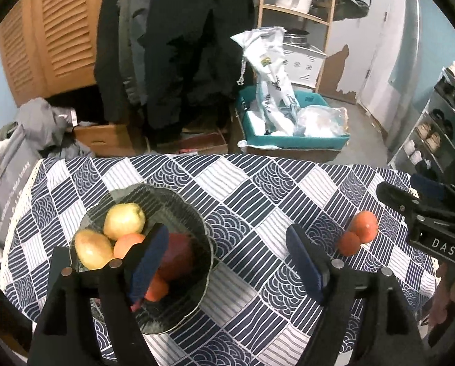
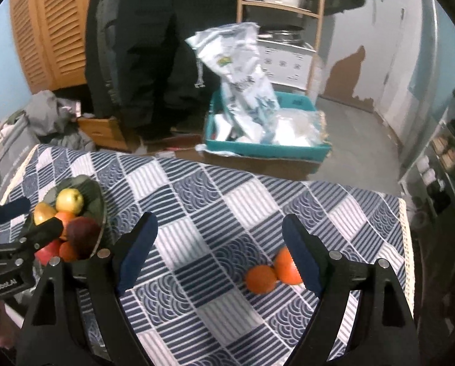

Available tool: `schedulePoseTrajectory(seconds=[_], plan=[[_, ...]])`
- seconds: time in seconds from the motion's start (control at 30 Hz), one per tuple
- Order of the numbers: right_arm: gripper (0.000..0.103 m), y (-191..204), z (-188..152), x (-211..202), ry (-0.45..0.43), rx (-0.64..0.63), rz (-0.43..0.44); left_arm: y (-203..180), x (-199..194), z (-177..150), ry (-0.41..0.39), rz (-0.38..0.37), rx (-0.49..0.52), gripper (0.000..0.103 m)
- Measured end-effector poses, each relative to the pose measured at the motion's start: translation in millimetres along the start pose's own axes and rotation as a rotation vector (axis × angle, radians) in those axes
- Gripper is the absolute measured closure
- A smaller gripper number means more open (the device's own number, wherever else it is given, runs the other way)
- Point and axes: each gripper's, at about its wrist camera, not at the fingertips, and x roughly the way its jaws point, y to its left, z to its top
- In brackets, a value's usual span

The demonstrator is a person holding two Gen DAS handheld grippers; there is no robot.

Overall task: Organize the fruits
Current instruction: 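Withdraw both open tools from the bowl toward the two remaining tangerines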

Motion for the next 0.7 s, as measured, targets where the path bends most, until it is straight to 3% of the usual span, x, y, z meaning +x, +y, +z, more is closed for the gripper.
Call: schedulePoseTrajectory(seconds=[0.7], plan=[[0.018, -77, -21, 2, 0.036, 0.105, -0.100, -59, 26, 13, -0.004, -0.043, 0.075, 0.018]])
